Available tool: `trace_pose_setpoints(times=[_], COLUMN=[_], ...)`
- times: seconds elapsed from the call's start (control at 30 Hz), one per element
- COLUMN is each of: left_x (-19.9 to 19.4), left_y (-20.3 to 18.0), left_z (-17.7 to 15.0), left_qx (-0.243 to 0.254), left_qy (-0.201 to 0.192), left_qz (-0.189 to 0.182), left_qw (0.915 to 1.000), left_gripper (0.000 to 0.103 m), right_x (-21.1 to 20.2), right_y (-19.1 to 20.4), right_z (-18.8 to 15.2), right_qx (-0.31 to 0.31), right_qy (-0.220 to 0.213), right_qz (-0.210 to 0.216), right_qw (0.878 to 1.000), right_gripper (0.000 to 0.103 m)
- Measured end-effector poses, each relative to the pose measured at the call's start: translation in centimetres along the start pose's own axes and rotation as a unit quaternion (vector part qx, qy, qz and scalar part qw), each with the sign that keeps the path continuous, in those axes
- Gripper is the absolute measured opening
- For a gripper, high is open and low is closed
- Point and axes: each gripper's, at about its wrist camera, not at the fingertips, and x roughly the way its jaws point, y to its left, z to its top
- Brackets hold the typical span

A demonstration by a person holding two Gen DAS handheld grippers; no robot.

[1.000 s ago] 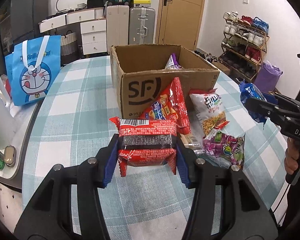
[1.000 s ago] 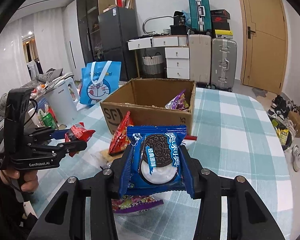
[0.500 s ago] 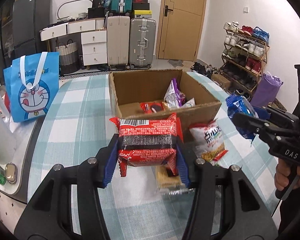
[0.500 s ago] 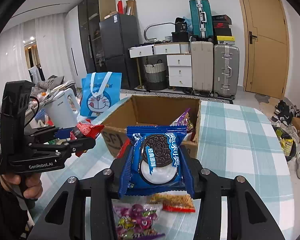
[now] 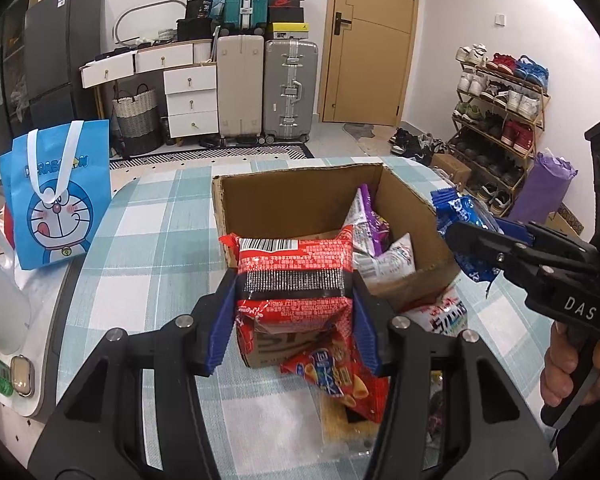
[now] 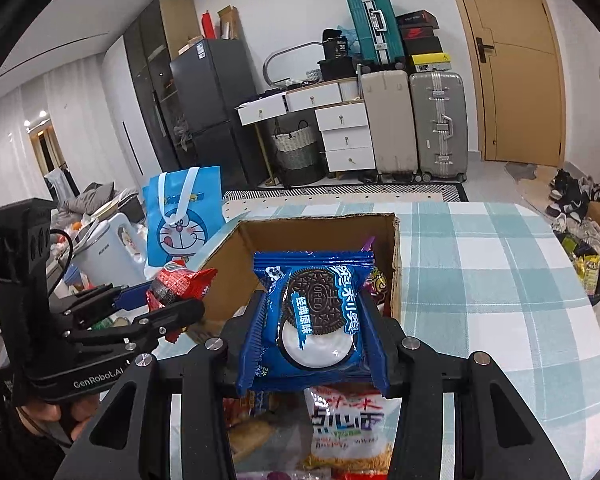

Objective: Organize snacks
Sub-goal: 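Carry both packs into the cardboard box and open both grippers, then withdraw both grippers from the box toward the remaining snacks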

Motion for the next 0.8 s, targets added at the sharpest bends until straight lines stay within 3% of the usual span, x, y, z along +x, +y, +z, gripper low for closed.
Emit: trace_pose_setpoints(times=[0.43,0.53,0.6,0.73,0.8], left_x=[4.3,4.5,4.1,2.9,2.1], left_y=[0.4,0.2,0.0,-0.3,-0.2], left_z=[1.4,1.0,0.7,0.1,-0.1], left_qx=[0.006,0.008,0.012,0.016,0.014], left_qy=[0.015,0.02,0.016,0.006,0.002], left_qz=[0.017,0.017,0.011,0.015,0.014], left_qw=[0.9997,0.9996,0.9997,0.9997,0.9998], left_gripper=[0.049,0.049,0.056,0.084,0.084], right_x=[3.9,3.2,2.4,0.7,-0.2], right_y=[-0.8,-0.8,-0.9,-1.4,-1.8], right_z=[0.4,0.4,0.2,-0.6,-1.1], right_qx=[0.016,0.013,0.01,0.015,0.02], right_qy=[0.025,0.018,0.013,0.009,0.008], right_qz=[-0.013,-0.011,-0.016,-0.015,-0.02], right_qw=[0.999,1.0,1.0,1.0,1.0], right_gripper=[0.045,0.051,0.056,0.087,0.096])
